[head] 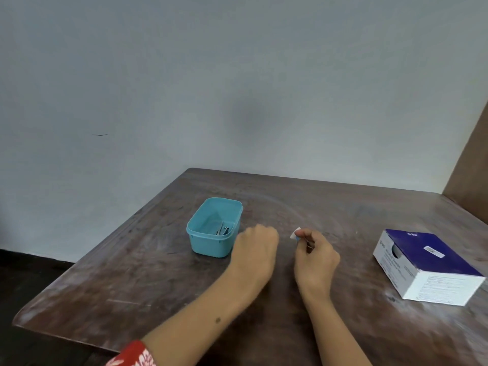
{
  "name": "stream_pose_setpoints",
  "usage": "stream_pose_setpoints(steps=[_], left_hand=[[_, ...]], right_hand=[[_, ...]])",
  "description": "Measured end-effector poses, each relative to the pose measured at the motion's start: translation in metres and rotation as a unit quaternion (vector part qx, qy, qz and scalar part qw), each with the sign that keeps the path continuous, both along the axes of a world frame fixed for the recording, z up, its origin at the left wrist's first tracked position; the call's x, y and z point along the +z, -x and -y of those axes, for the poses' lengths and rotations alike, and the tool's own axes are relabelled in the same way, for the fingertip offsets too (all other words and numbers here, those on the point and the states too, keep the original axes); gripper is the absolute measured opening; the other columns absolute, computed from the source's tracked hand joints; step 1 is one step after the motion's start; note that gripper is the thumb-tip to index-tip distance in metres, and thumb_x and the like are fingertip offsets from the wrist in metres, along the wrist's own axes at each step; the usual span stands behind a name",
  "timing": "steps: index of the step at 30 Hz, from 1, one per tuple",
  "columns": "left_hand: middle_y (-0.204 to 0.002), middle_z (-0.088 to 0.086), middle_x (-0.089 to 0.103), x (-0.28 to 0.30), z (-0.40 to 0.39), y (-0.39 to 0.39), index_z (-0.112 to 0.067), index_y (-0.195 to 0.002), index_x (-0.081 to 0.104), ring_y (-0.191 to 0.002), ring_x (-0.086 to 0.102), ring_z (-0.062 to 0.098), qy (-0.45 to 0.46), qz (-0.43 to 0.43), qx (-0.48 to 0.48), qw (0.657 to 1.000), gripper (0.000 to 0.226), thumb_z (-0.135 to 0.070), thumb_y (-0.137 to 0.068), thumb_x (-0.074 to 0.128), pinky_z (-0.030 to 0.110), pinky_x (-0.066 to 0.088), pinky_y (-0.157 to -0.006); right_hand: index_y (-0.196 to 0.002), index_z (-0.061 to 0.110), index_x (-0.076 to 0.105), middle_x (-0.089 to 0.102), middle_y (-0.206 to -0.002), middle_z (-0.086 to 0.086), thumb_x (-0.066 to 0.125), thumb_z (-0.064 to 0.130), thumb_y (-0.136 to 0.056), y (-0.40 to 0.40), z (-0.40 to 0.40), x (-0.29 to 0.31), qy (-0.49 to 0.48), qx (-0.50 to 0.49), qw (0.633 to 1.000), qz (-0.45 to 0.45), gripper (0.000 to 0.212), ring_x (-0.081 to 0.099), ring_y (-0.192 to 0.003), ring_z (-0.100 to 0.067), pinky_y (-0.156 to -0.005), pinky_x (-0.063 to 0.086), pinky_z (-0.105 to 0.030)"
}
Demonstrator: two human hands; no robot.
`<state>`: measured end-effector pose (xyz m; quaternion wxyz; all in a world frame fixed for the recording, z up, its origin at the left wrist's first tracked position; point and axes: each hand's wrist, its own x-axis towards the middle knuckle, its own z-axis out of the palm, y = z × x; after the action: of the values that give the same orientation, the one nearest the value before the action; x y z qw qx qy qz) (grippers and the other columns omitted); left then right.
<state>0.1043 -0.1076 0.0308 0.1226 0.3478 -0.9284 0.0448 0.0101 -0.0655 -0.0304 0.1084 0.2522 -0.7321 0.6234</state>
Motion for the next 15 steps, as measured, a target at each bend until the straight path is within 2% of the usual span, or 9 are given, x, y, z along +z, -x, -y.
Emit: stream_pose_setpoints(steps=[3, 6, 10, 15], left_hand=[[-0.110, 0.017, 0.061, -0.015, -0.009, 0.005, -0.003, -0.115, 0.054, -0.099, 0.060, 0.031, -0.021, 0.044, -0.023, 0.999, 0.022, -0.011, -0.095, 0.048, 0.036, 0.044, -0.073], [-0.110, 0.018, 0.060, -0.019, -0.013, 0.007, -0.002, -0.108, 0.056, -0.099, 0.059, 0.032, -0.024, 0.055, -0.025, 0.998, 0.018, -0.005, -0.094, 0.045, 0.038, 0.045, -0.077], [-0.115, 0.018, 0.059, -0.020, -0.013, 0.009, -0.001, -0.113, 0.055, -0.105, 0.058, 0.034, -0.019, 0.072, -0.018, 0.997, 0.026, 0.005, -0.091, 0.043, 0.040, 0.046, -0.081], [-0.114, 0.017, 0.060, -0.017, -0.012, 0.011, -0.002, -0.114, 0.055, -0.104, 0.058, 0.033, -0.031, 0.035, -0.010, 0.999, 0.025, 0.002, -0.092, 0.044, 0.037, 0.045, -0.079]], right_hand=[[-0.085, 0.015, 0.069, 0.062, -0.074, 0.010, 0.056, -0.007, -0.080, -0.002, -0.001, 0.002, 0.000, -0.006, 1.000, 0.008, 0.025, 0.059, -0.068, -0.013, -0.072, 0.044, -0.023], [-0.083, 0.019, 0.062, 0.063, -0.074, 0.012, 0.059, -0.002, -0.081, -0.003, -0.004, 0.004, 0.004, -0.002, 1.000, 0.027, 0.022, 0.061, -0.070, -0.010, -0.072, 0.046, -0.025], [-0.084, 0.021, 0.057, 0.064, -0.077, 0.008, 0.066, 0.000, -0.079, 0.001, -0.005, 0.004, 0.019, -0.003, 0.998, 0.061, 0.024, 0.065, -0.075, -0.013, -0.073, 0.049, -0.027], [-0.093, 0.015, 0.056, 0.061, -0.079, 0.006, 0.064, 0.004, -0.082, 0.003, -0.004, 0.005, 0.044, -0.040, 0.994, 0.089, 0.018, 0.061, -0.072, -0.012, -0.077, 0.049, -0.029]])
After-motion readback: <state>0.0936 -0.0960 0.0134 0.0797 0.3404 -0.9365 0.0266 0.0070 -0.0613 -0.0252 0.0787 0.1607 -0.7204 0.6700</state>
